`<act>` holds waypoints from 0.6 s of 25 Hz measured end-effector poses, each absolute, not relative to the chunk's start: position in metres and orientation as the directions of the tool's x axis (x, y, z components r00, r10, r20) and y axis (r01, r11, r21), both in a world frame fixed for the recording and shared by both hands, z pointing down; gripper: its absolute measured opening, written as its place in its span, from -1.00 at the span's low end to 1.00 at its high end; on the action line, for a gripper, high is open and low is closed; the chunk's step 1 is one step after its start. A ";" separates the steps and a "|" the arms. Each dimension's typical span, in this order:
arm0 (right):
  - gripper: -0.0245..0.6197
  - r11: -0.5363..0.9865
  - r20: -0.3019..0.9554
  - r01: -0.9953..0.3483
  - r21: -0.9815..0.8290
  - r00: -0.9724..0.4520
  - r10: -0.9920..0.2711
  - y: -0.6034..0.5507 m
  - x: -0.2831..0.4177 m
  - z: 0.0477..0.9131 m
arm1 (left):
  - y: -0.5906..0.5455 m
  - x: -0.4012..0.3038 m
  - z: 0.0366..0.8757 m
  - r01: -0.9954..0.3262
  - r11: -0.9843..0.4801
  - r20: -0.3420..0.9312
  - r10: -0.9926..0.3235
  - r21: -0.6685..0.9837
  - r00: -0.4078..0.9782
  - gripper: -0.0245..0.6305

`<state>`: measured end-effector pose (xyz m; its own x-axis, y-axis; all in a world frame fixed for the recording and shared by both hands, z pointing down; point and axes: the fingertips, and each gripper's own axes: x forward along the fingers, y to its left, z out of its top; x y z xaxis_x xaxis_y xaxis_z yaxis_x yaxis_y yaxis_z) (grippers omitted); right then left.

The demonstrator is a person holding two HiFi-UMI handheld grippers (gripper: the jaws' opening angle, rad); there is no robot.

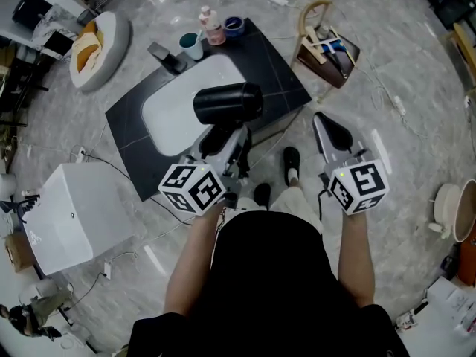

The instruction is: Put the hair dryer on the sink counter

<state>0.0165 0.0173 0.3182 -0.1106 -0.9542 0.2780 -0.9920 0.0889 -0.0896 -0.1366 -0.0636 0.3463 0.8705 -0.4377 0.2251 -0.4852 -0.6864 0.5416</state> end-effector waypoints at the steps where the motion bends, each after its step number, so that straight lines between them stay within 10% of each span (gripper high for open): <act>1: -0.89 0.102 0.276 -0.990 -0.093 -0.124 -0.953 0.010 0.020 0.318 | -0.068 -0.135 0.347 -0.493 -0.677 0.228 -0.446 0.546 0.866 -0.34; 15: -0.89 0.280 0.292 -0.949 -0.148 -0.312 -0.904 -0.082 0.086 0.327 | -0.125 -0.077 0.356 -0.619 -0.562 0.301 -0.559 0.548 0.773 -0.34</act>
